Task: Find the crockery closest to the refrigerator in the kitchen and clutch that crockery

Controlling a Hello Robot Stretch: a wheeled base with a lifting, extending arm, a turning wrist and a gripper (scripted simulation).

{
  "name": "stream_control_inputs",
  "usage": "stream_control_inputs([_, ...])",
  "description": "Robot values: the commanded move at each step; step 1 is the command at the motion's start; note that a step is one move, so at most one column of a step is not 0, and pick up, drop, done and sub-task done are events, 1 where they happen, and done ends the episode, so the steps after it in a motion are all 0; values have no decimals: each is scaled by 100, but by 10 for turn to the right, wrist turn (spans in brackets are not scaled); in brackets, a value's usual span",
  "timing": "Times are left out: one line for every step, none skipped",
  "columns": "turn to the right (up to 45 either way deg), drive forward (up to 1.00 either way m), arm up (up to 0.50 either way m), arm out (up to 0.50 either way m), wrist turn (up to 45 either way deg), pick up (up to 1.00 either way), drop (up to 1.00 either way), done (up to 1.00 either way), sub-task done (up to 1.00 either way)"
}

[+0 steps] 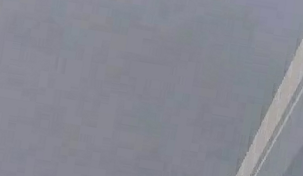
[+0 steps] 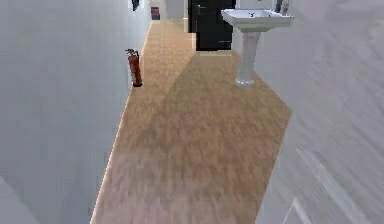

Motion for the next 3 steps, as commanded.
stream_control_inputs([-450,0,0,0,0,0,0,0,0])
stream_control_inputs([-180,0,0,0,0,0,0,0,0])
stream_control_inputs([0,15,0,0,0,0,0,0,0])
